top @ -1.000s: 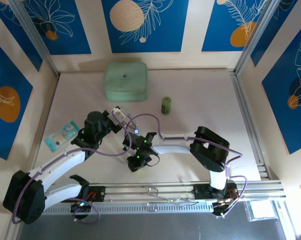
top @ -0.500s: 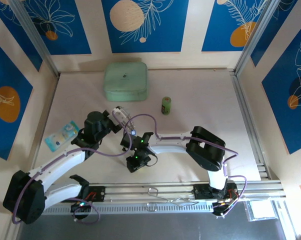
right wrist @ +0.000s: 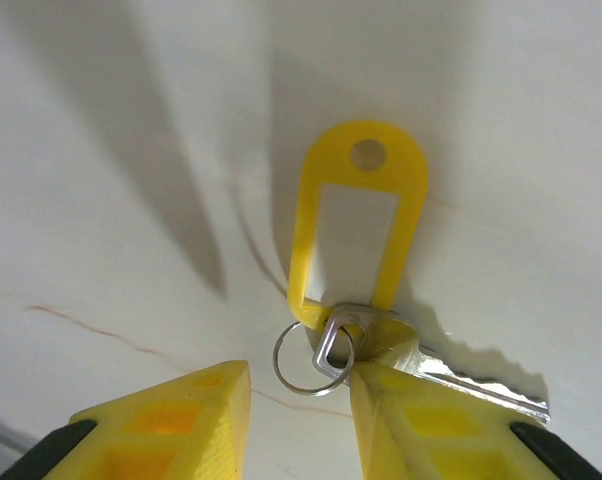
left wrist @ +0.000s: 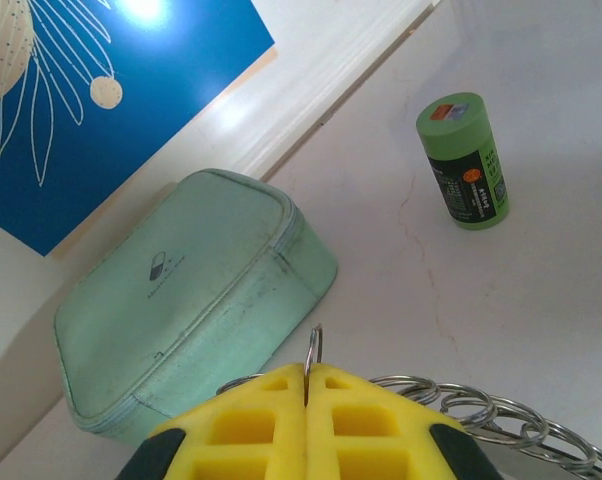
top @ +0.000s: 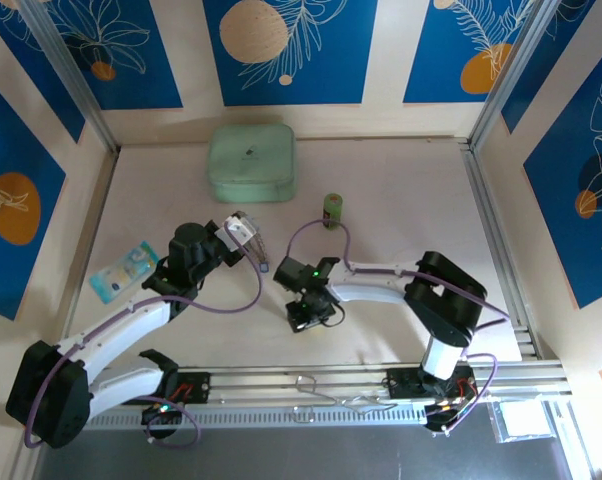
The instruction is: Put the keys on the keyring
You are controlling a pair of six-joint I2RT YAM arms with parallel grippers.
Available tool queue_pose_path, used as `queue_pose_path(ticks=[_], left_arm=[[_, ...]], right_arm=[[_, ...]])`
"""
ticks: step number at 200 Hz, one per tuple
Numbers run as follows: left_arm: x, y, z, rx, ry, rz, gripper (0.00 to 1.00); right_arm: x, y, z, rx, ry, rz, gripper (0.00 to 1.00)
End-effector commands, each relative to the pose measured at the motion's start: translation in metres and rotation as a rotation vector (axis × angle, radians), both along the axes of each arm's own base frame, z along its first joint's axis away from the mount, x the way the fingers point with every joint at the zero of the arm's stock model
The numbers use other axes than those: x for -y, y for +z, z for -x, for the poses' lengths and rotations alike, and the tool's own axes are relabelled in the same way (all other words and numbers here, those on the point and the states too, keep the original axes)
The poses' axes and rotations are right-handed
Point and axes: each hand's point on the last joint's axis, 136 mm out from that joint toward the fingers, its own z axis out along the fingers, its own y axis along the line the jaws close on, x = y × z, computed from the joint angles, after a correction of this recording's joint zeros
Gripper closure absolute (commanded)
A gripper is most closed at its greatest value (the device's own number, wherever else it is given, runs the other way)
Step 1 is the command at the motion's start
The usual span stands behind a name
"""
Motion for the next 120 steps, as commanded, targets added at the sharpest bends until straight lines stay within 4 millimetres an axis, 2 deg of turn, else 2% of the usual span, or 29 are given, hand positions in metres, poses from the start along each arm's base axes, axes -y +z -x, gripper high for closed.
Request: queue_pose_path(ticks=[1,17,55,80,120], left_arm=[[-0.001,0.012,-0.003,0.048,0.003,0.019,1.0],[0.001,0.012,-0.002,0.044,-0.008,0.024,1.0],[0.005,0.01,0.0,0.034,-0.03,0.03,1.0],[0.004,0.01,0.0,0.037,-0.029,0.028,1.0],[0.006,0.009,0.0,0.032,-0.035,0.029,1.0]], right_arm=[[0.049,-0.005,-0.001,0.014,-0.063,0.141,0.64],[0.052,0.002,-0.007,0.041,-0.077,0.125,0.63],[0.031,0.022,-0.015,0.113,-0.067,0.046,0.6],[0.035,0.024,-0.021,0.18,-0.146,0.08,0.54],[0.045,0.02,-0.026,0.213,-0.263,0.159,0.54]])
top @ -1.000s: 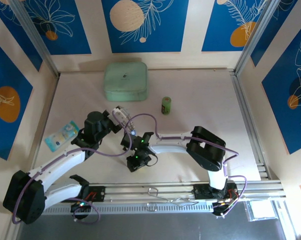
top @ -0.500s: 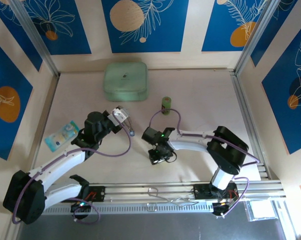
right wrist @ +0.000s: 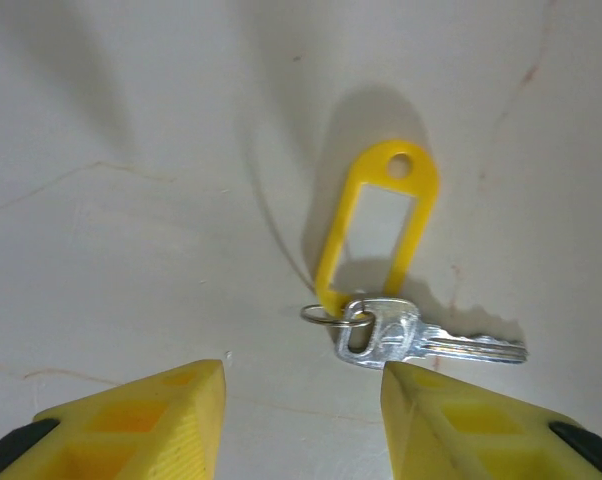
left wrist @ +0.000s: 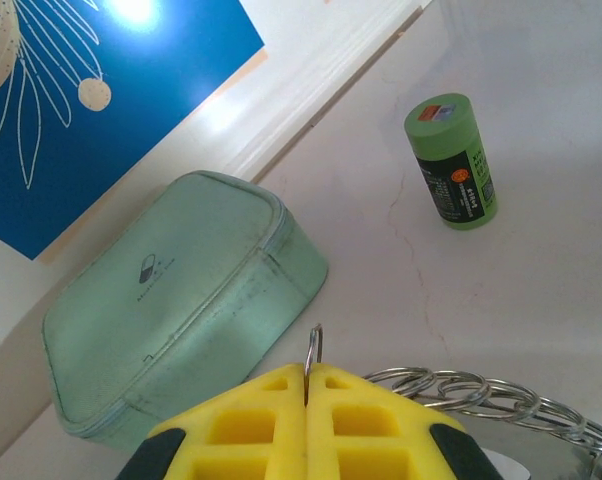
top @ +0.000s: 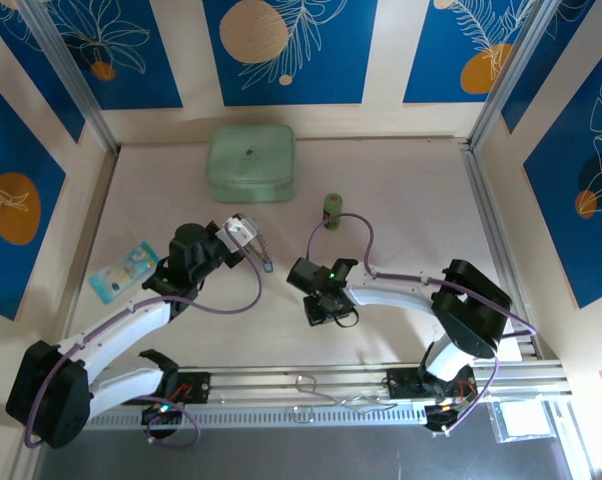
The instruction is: Put the keys on the keyring
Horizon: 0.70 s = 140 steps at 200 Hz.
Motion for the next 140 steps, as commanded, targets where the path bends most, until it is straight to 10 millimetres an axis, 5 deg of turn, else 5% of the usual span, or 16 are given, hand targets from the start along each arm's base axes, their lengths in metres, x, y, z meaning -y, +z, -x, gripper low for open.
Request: queue_pose_path(ticks=[1,48,140], left_arm=[[0.003,0.01,-0.002,0.037,-0.016,0.027,1.0],[0.002,0.012,-0.002,0.041,-0.014,0.028,1.0],[0.002,0.012,-0.002,0.041,-0.013,0.023,1.0]], right_arm=[[0.006,0.004,-0.009,0.046,-0.113,0.045,0.54],[-0.006,0.0,-0.019,0.047,-0.131,0.046,0.54],[0.01,-0.006,-0.012,0.042,-0.169,0.152,0.73]])
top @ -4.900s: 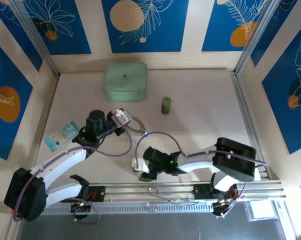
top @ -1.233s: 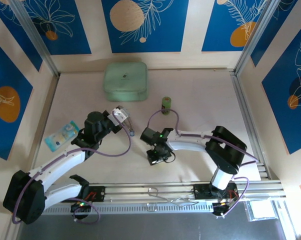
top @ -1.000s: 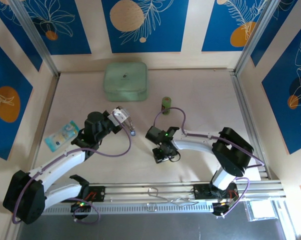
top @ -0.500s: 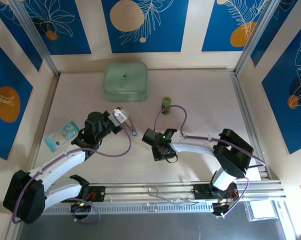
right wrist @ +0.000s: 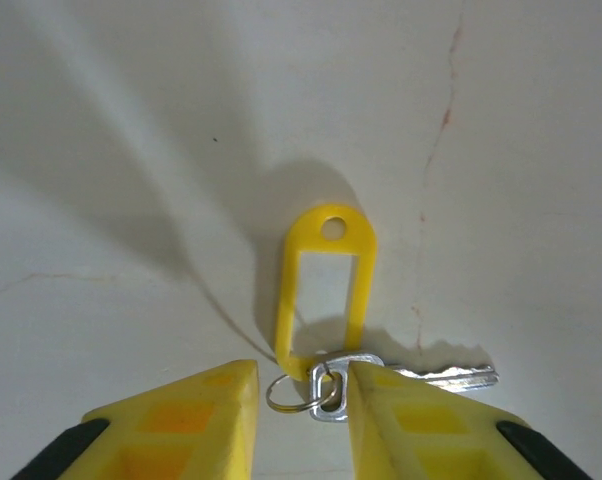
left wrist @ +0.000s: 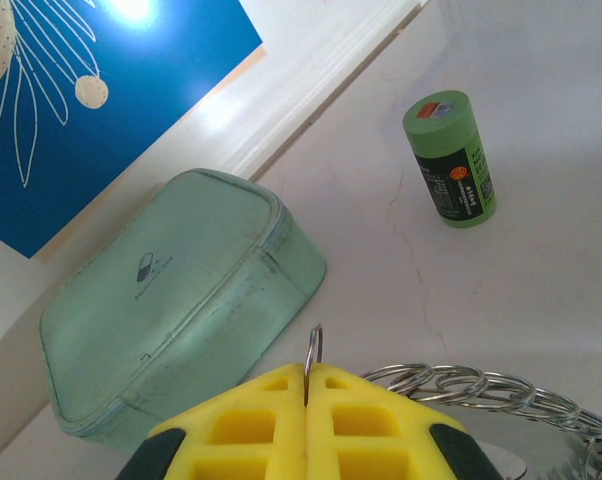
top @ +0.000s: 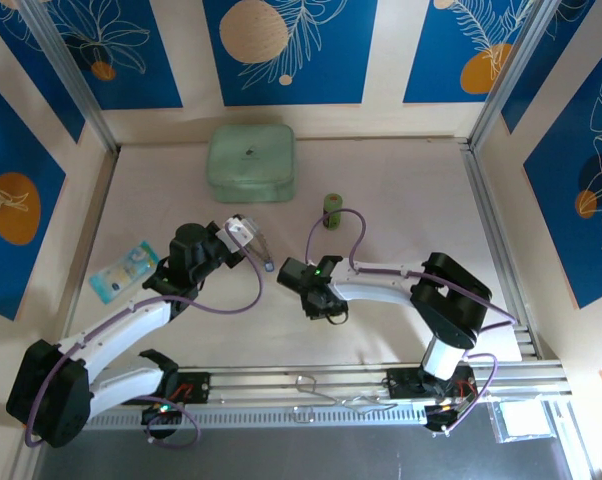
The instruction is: Put the keys on the keyring
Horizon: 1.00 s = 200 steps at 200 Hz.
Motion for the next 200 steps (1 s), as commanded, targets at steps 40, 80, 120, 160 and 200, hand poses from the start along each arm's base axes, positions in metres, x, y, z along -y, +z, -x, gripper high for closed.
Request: queue_pose_path(ticks=[40,80,120,160,200], left_arm=[[0.002,0.013,-0.001,0.045,-0.014,0.025,1.0],[0.002,0.013,-0.001,0.046,-0.012,0.025,1.0],[0.002,0.014,-0.001,0.046,-0.014,0.026,1.0],[0.001,0.013,-0.002,0.047,-0.008,0.022,1.0],[0.001,0.014,-0.002,0.051,-0.007,0.023,1.0]], right_arm=[[0.007,0.001,0.006,-0.009,-0.031,0.042,0.75],[0.006,-0.001,0.008,-0.024,-0.05,0.03,0.71],[0.005,-0.004,0.009,-0.039,-0.058,0.022,0.66],[0.002,-0.01,0.01,-0.063,-0.056,0.019,0.68],[0.008,-0.012,0.009,-0.057,-0.059,0.052,0.72]])
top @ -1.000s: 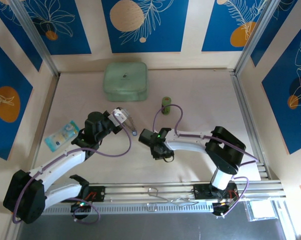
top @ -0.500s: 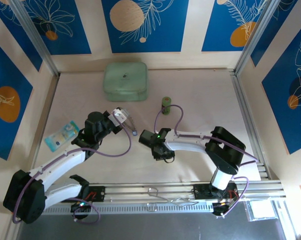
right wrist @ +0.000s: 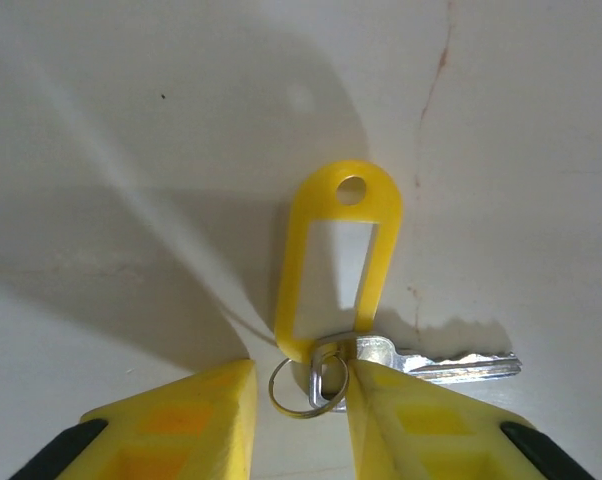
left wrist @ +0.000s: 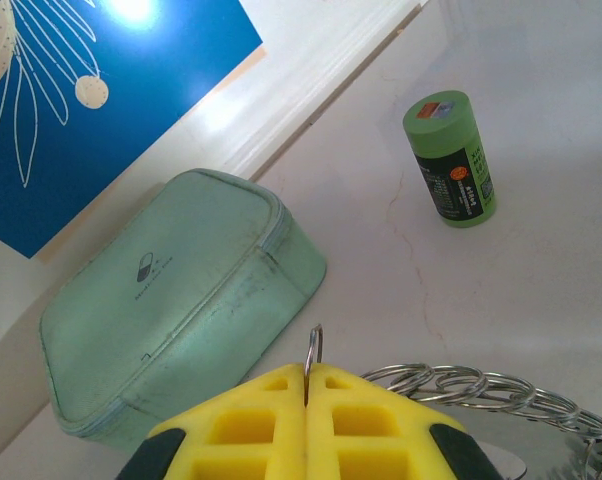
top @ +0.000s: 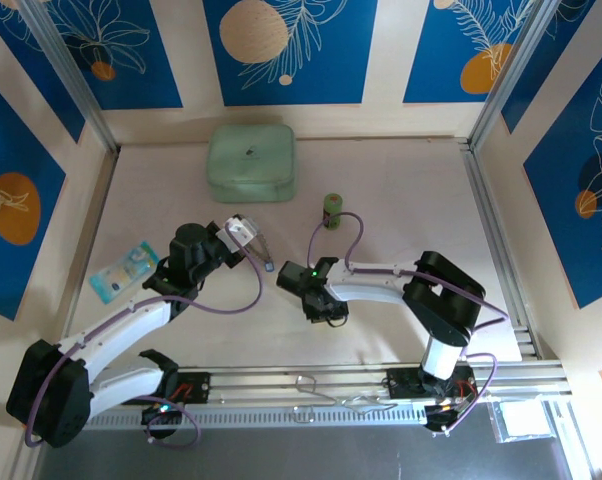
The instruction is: Put the keys on the keyring
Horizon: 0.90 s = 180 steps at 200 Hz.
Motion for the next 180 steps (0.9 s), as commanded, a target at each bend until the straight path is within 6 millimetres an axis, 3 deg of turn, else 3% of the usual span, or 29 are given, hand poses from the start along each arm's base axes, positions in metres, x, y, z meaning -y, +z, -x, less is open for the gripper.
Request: queue_pose_path(ticks=[1,54,84,111,141,158,180], left_arm=[[0.001,0.014,-0.002,0.051,-0.007,0.023,1.0],[0.0,0.013,-0.002,0.053,-0.004,0.018,1.0],[0.0,0.013,-0.002,0.054,-0.002,0.016,1.0],[-0.001,0.013,-0.002,0.055,-0.001,0.014,1.0],[0.0,0.012,-0.002,0.053,-0.003,0.014,1.0],[-0.001,0.012,-0.002,0.054,0.0,0.012,1.0],[0.0,0.013,-0.002,0.056,-0.003,0.012,1.0]], right_arm=[[0.005,-0.002,0.001,-0.013,-0.023,0.025,0.72],[0.016,0.002,0.003,-0.009,0.005,0.07,0.88],[0.027,0.003,0.012,-0.029,0.041,0.086,0.89],[0.037,0.002,0.017,-0.047,0.058,0.096,0.8],[0.014,0.011,0.011,-0.028,0.106,-0.025,0.6],[0.008,0.014,0.008,-0.019,0.109,-0.042,0.58],[0.015,0.011,0.007,-0.03,0.076,-0.006,0.58]])
